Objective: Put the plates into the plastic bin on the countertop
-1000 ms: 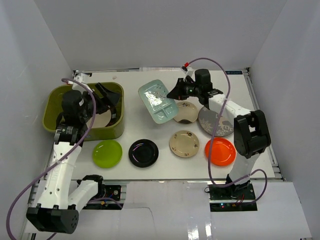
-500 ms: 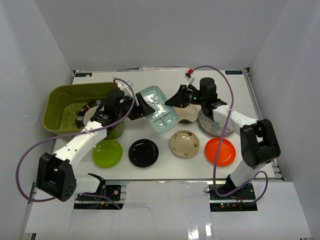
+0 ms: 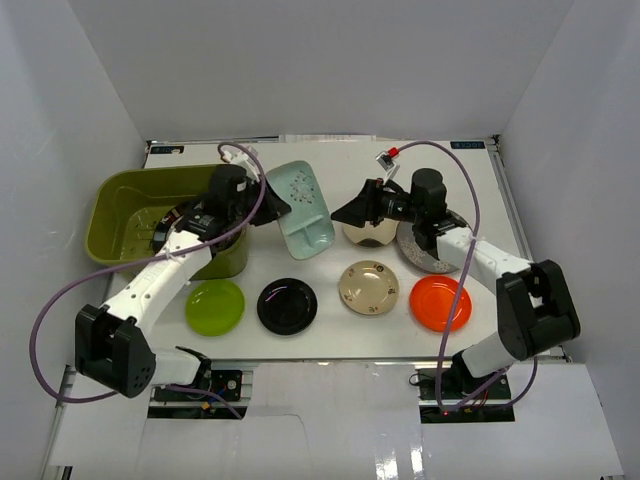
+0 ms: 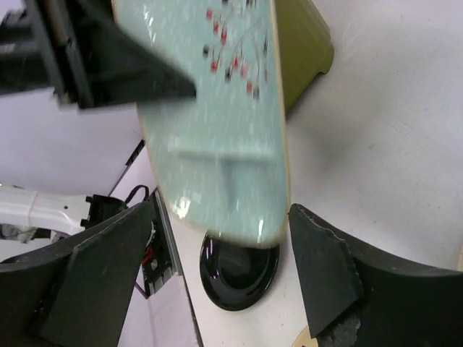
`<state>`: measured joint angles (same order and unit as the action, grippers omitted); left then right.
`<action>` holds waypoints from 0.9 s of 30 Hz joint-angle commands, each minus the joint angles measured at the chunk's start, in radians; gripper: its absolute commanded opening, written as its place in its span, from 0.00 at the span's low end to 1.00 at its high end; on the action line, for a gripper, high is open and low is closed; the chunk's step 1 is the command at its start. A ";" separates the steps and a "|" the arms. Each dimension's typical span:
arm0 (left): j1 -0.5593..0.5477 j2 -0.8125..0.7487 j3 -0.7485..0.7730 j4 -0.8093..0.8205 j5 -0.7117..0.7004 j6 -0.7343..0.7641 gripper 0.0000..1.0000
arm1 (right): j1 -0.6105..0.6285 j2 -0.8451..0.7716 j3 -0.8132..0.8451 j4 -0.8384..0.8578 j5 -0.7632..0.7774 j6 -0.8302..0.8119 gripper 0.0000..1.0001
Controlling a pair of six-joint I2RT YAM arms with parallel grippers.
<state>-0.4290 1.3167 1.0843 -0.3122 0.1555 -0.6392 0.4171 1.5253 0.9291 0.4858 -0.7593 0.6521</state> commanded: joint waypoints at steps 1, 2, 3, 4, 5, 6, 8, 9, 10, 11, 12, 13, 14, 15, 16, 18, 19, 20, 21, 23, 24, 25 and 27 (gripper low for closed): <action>0.152 -0.117 0.130 -0.036 -0.160 0.041 0.00 | 0.003 -0.106 -0.044 0.037 0.006 -0.026 0.84; 0.204 -0.132 0.146 -0.044 -0.154 0.021 0.00 | 0.005 -0.138 -0.082 0.034 0.023 -0.028 0.87; 0.301 -0.160 0.150 -0.069 -0.124 0.007 0.00 | 0.003 -0.152 -0.104 0.039 0.025 -0.029 0.87; 0.341 -0.174 0.151 -0.083 -0.128 -0.005 0.00 | 0.003 -0.163 -0.122 0.039 0.026 -0.032 0.87; 0.383 -0.186 0.147 -0.093 -0.129 -0.016 0.00 | 0.003 -0.175 -0.137 0.039 0.028 -0.038 0.87; 0.444 -0.212 0.126 -0.106 -0.135 -0.031 0.00 | 0.005 -0.192 -0.163 0.039 0.034 -0.042 0.87; 0.522 -0.234 0.071 -0.122 -0.200 -0.053 0.00 | 0.005 -0.212 -0.185 0.022 0.041 -0.064 0.87; 0.547 -0.246 0.051 -0.126 -0.217 -0.062 0.00 | 0.005 -0.218 -0.190 -0.001 0.049 -0.074 0.87; 0.570 -0.252 0.030 -0.130 -0.235 -0.068 0.00 | 0.003 -0.224 -0.194 -0.010 0.054 -0.083 0.87; 0.590 -0.260 0.005 -0.125 -0.244 -0.076 0.00 | 0.005 -0.240 -0.200 -0.018 0.070 -0.097 0.87; 0.626 -0.263 -0.050 -0.105 -0.254 -0.089 0.00 | 0.003 -0.249 -0.216 -0.023 0.078 -0.103 0.87; 0.647 -0.264 -0.075 -0.091 -0.241 -0.097 0.00 | 0.002 -0.264 -0.226 -0.026 0.086 -0.106 0.86; 0.676 -0.257 -0.096 -0.053 -0.228 -0.097 0.00 | 0.003 -0.272 -0.234 -0.027 0.101 -0.108 0.86; 0.690 -0.238 -0.115 -0.050 -0.212 -0.103 0.00 | 0.003 -0.281 -0.251 -0.027 0.110 -0.109 0.86; 0.697 -0.215 -0.112 -0.051 -0.199 -0.106 0.00 | 0.003 -0.289 -0.259 -0.035 0.123 -0.114 0.86; 0.705 -0.146 -0.110 -0.021 -0.191 -0.103 0.00 | 0.002 -0.313 -0.272 -0.052 0.161 -0.134 0.86; 0.707 -0.122 -0.101 -0.015 -0.195 -0.096 0.00 | 0.002 -0.321 -0.276 -0.061 0.173 -0.140 0.86; 0.708 -0.073 -0.097 -0.011 -0.214 -0.096 0.00 | 0.002 -0.336 -0.279 -0.078 0.190 -0.146 0.86; 0.717 -0.047 -0.090 0.001 -0.212 -0.096 0.00 | 0.000 -0.347 -0.280 -0.085 0.196 -0.155 0.86; 0.722 0.007 -0.066 0.005 -0.198 -0.089 0.03 | 0.002 -0.372 -0.286 -0.111 0.224 -0.166 0.86; 0.727 0.054 -0.055 0.001 -0.179 -0.089 0.07 | 0.002 -0.381 -0.288 -0.121 0.236 -0.172 0.86; 0.725 0.074 -0.044 -0.001 -0.169 -0.089 0.11 | 0.002 -0.387 -0.289 -0.130 0.247 -0.184 0.86; 0.724 0.105 -0.043 0.005 -0.160 -0.091 0.33 | 0.002 -0.402 -0.289 -0.150 0.267 -0.192 0.86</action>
<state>0.2943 1.4158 0.9867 -0.3882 -0.0193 -0.7349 0.4191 1.1564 0.6434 0.3614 -0.5499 0.5064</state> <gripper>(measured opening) 0.299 0.861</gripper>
